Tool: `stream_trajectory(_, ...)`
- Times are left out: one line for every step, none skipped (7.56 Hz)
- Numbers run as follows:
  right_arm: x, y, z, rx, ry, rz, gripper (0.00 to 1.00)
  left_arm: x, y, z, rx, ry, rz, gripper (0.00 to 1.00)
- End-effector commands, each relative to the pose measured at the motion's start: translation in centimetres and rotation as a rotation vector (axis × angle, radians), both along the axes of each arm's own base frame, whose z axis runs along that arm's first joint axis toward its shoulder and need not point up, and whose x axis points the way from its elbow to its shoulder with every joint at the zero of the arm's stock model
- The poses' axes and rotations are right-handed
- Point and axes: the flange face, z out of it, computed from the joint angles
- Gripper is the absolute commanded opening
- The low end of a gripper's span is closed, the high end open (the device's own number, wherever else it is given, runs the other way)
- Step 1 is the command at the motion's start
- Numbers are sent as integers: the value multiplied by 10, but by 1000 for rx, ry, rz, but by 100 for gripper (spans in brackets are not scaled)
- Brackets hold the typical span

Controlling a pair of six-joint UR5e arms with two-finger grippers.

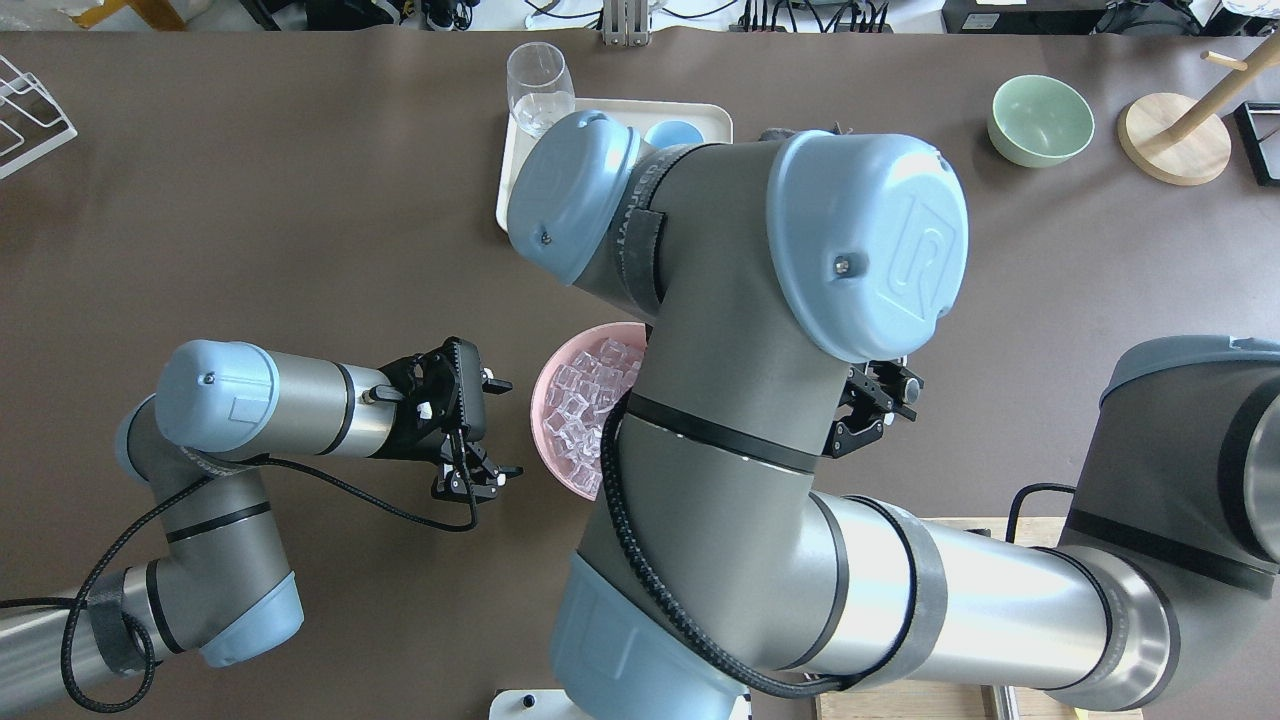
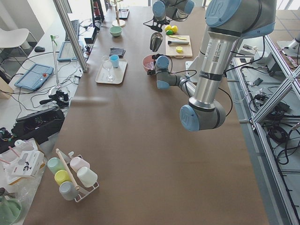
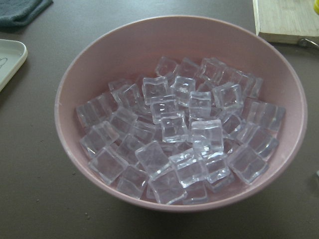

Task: Put ice in cup with scoop
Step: 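Swing the held scoop over and lower it into the pink bowl of ice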

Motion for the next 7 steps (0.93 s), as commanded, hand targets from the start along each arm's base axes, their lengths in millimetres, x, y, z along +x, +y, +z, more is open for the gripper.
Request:
stream_trajectory(-13, -5, -3, -20, 43, -32, 0, -1, 1, 6, -5, -8, 1, 98)
stream_trajectory(-24, -9, -10, -33, 62, -34, 0, -1, 1, 6, -5, -9, 1, 98)
stream_trajectory(-45, -3, -13, -44, 92, -60, 0, -2, 1, 6, -4, -9, 1, 98)
stream_trajectory(-55, 8, -13, -27, 104, -90, 0, -2, 1, 6, -4, -9, 1, 99)
stream_trajectory(-57, 7, -9, -28, 116, -93, 0, -2, 1, 6, -4, -9, 1, 99)
stream_trajectory(-61, 5, -4, -27, 135, -93, 0, -3, 2, 6, -3, -7, 1, 98)
stream_trajectory(-63, 4, 0, -28, 142, -93, 0, -3, 2, 6, -3, -7, 1, 98)
